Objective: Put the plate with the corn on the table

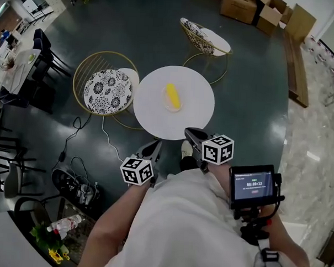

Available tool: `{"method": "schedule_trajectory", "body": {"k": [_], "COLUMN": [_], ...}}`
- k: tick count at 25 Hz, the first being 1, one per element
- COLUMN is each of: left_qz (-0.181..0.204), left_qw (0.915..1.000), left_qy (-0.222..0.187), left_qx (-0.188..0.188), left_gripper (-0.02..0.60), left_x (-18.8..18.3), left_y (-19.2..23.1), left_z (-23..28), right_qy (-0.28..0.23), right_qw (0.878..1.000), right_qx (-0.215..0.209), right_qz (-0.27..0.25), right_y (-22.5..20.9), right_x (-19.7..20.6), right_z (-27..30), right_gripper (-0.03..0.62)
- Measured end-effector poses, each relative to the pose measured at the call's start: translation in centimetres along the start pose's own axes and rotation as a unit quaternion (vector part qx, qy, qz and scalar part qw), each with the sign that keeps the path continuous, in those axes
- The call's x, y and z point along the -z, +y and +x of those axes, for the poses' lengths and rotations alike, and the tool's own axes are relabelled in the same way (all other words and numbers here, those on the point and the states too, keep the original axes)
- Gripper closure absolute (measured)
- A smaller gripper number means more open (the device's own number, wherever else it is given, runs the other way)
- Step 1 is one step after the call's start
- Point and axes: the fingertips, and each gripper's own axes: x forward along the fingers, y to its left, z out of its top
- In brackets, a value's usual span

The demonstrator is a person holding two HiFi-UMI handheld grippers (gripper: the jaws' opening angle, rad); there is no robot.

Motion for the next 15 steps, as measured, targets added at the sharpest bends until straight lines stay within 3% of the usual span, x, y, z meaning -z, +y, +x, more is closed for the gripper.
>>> {"method": "schedule_trajectory", "body": {"k": [15], "left_qz": [0.002], "left_qw": [1.0], "left_qy": [-0.003], "left_qx": [0.008], "left_gripper": [0.575], "left_x": [-0.1], "left_y": [-1.0], "left_z": [1.9], "right_qy": [0.002], "right_qw": [1.0], "right_qx": [0.004], "right_qz": [-0.007], "right_y": [-0.3], "right_x": [0.8], "right_z": [-0.6], "right_gripper": [0.588]}}
